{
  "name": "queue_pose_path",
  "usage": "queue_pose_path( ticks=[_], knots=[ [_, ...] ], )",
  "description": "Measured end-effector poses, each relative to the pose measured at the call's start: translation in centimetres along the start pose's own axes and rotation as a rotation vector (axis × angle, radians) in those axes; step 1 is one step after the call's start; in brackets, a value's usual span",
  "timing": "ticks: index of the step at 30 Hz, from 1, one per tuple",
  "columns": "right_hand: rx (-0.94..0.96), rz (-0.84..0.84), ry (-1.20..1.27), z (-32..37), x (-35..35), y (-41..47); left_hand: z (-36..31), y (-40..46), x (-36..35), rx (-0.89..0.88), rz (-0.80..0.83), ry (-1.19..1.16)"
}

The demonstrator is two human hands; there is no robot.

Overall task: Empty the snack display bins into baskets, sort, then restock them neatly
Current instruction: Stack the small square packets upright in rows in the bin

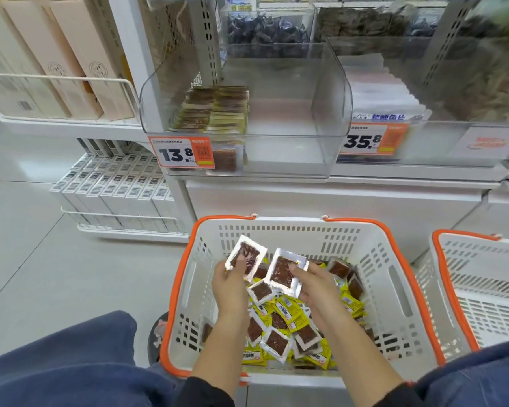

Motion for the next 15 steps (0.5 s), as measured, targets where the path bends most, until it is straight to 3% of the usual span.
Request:
queue_pose_path(
  ticks=[2,3,7,11,15],
  knots=[
    [-0.031,-0.023,0.024,-0.2,0.2,0.1,0.3,-0.1,-1.0,0.119,0.107,-0.109],
    [-0.044,-0.005,0.032,-0.4,0.0,0.0,0.0,-0.4,-1.6,0.095,0.153,-0.082],
    [-0.045,0.124,0.145,0.2,-2.1,-1.0,-2.1,-2.2,-3.4,-0.167,0.237,0.189],
    [0.056,0.165,0.167,3.3,-3.6,-2.0,-5.2,-3.0,-5.0,-0.207,0.309,0.209],
    [0.241,0.157,0.254,11.1,-5.5,-2.9,-14.1,-3.4,-7.1,-0.482,0.322,0.249]
  ],
)
Point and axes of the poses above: each hand's wrist, its own y-axis towards the middle knuckle, its own x-axis out of the back of the hand, z = x × y, the point moved 8 cm from there along y, towards the middle knuckle, and after that the axes turned 5 degrees about -z, right-handed, at the moved point
